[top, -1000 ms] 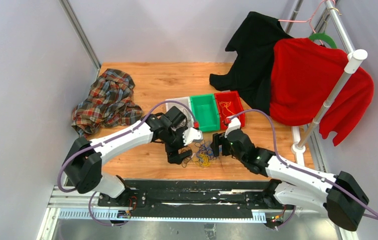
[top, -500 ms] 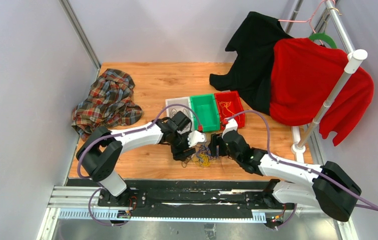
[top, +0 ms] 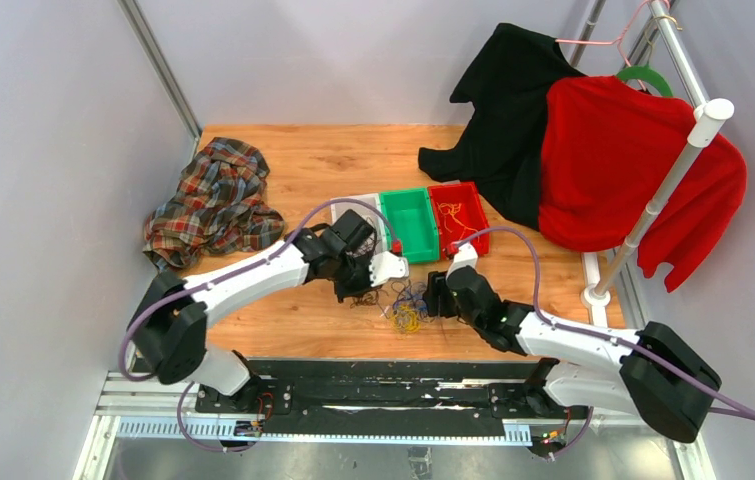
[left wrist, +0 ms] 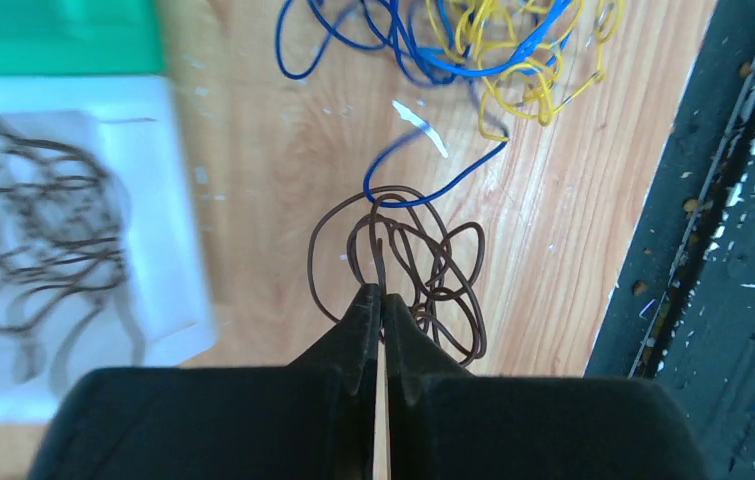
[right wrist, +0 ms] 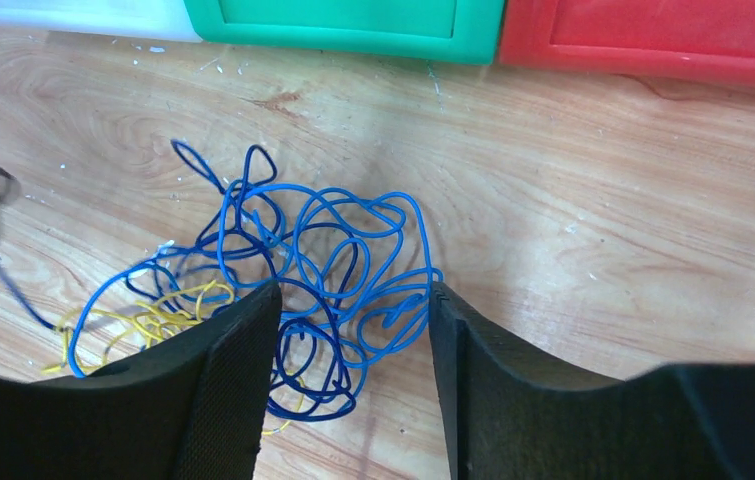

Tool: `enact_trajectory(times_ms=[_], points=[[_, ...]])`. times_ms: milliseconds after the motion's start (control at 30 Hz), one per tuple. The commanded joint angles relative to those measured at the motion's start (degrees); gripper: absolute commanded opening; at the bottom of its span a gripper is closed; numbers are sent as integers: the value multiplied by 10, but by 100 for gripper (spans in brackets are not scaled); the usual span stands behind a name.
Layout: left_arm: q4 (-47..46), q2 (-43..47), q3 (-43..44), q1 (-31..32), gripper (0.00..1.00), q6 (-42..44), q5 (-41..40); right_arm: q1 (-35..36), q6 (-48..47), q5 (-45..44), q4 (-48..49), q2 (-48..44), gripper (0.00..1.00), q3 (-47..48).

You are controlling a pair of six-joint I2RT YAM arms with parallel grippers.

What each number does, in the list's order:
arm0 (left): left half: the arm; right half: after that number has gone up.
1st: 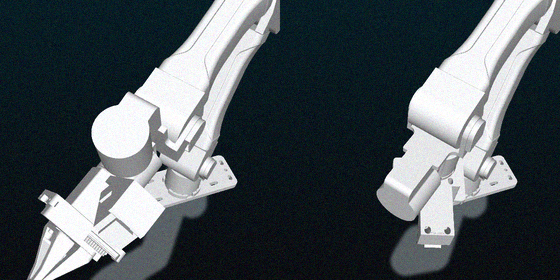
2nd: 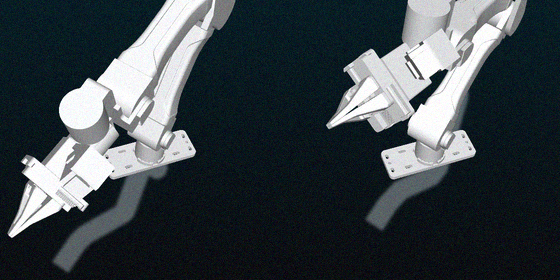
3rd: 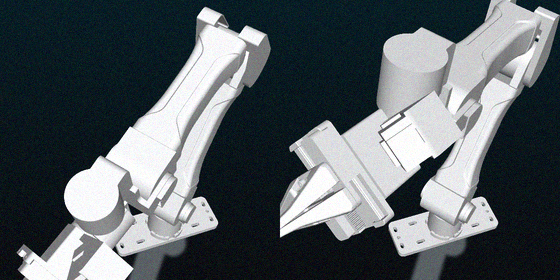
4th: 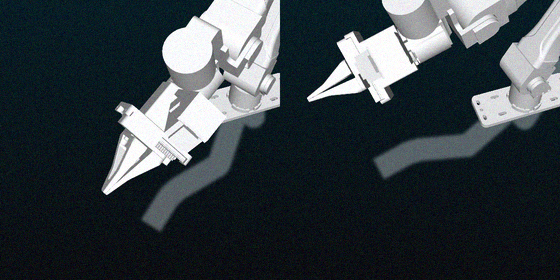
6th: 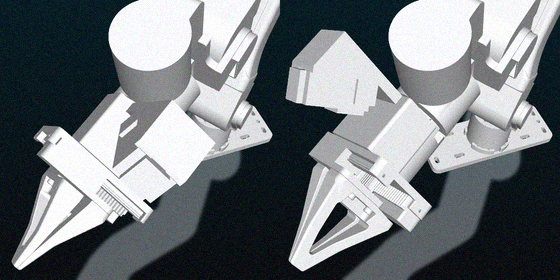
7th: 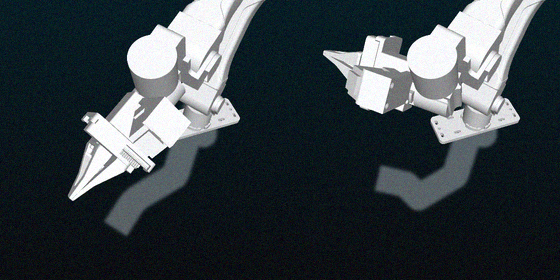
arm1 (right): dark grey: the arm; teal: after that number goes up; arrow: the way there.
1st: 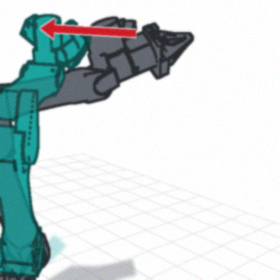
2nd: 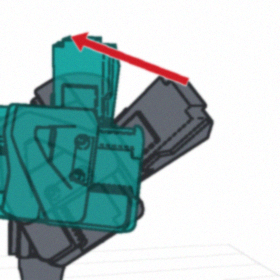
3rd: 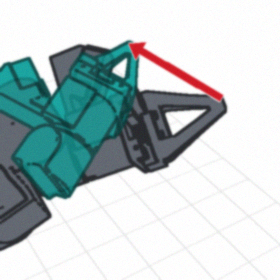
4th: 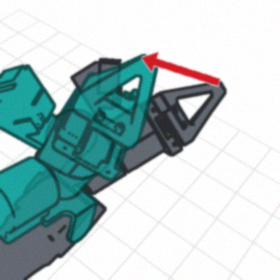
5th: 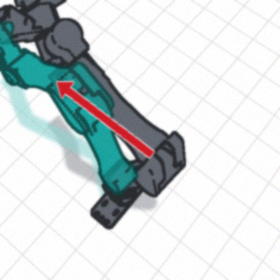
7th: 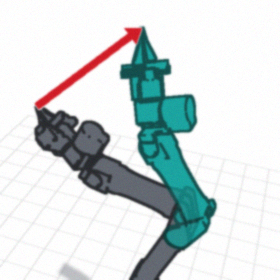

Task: Untangle the cables

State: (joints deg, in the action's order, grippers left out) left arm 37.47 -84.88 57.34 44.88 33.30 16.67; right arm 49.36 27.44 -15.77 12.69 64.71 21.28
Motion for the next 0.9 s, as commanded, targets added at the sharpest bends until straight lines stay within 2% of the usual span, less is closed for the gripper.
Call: enact_trajectory(times_ms=[0, 133, 267, 400, 500, 600, 733, 867], points=[[89, 56, 69, 6, 1, 22, -4, 4, -1, -21, 2, -23, 55, -16], [163, 75, 132, 5, 1, 26, -14, 4, -14, -30, -26, -51, 51, -21], [194, 94, 177, 5, 1, 25, -35, 4, -31, -52, -86, -90, 48, -9], [202, 98, 206, 5, 1, 0, -10, 10, -51, -55, -131, -156, 65, 31], [202, 86, 220, 6, 1, -36, 22, 19, -60, -25, -104, -205, 74, 56], [202, 74, 234, 6, 1, -61, 44, 44, -66, 21, -51, -213, 75, 75], [202, 69, 254, 6, 1, -78, 55, 92, -81, 70, 19, -175, 76, 91], [202, 72, 260, 6, 1, -91, 58, 111, -88, 115, 87, -120, 76, 95]])
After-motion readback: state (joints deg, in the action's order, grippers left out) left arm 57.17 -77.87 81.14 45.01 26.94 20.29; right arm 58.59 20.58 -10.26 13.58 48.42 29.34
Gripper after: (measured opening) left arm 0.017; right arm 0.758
